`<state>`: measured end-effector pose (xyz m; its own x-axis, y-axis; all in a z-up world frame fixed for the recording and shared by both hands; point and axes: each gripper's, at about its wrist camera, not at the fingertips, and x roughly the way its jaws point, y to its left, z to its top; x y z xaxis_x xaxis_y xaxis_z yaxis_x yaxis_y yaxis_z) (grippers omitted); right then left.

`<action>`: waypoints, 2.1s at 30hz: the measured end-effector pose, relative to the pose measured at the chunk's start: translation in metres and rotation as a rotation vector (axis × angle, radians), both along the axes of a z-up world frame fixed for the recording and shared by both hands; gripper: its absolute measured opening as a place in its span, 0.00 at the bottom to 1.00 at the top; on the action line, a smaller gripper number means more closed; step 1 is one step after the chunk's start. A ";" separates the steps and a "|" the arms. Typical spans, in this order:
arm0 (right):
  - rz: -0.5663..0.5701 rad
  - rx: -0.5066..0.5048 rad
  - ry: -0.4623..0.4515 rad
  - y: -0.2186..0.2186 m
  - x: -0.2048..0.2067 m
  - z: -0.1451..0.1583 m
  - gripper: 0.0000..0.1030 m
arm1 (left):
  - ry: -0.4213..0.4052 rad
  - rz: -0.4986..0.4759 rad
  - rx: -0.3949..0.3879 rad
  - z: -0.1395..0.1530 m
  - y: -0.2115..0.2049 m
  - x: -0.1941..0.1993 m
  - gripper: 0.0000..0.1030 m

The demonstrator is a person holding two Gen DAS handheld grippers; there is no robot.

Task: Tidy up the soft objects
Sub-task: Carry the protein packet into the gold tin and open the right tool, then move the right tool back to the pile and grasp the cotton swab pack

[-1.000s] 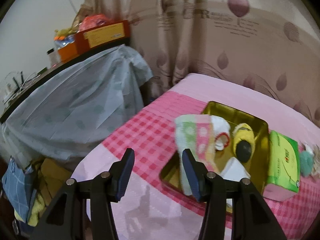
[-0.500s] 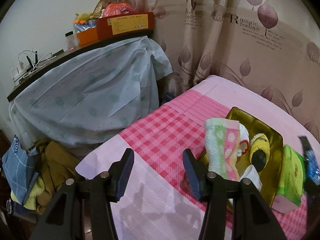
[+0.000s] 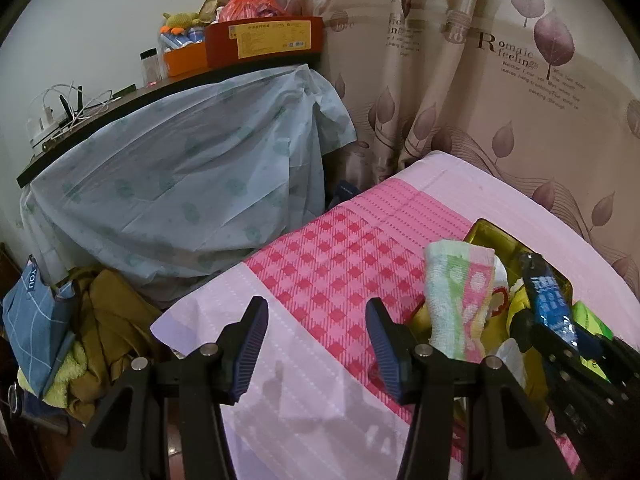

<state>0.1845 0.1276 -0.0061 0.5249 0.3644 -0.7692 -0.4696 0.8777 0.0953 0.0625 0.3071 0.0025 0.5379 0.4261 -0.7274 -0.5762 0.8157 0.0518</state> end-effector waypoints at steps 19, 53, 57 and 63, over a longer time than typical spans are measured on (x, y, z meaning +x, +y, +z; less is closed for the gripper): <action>0.012 -0.005 0.011 0.010 0.002 -0.015 0.61 | 0.002 -0.006 0.001 -0.002 -0.001 0.001 0.50; -0.466 -0.042 -0.043 -0.276 -0.049 -0.011 0.67 | 0.011 -0.073 0.097 -0.001 -0.033 0.003 0.51; -0.544 -0.041 -0.019 -0.306 -0.029 -0.015 0.67 | 0.010 -0.083 0.113 -0.001 -0.037 0.004 0.51; -0.621 -0.013 0.078 -0.330 0.017 -0.027 0.67 | 0.018 -0.097 0.127 -0.002 -0.041 0.006 0.51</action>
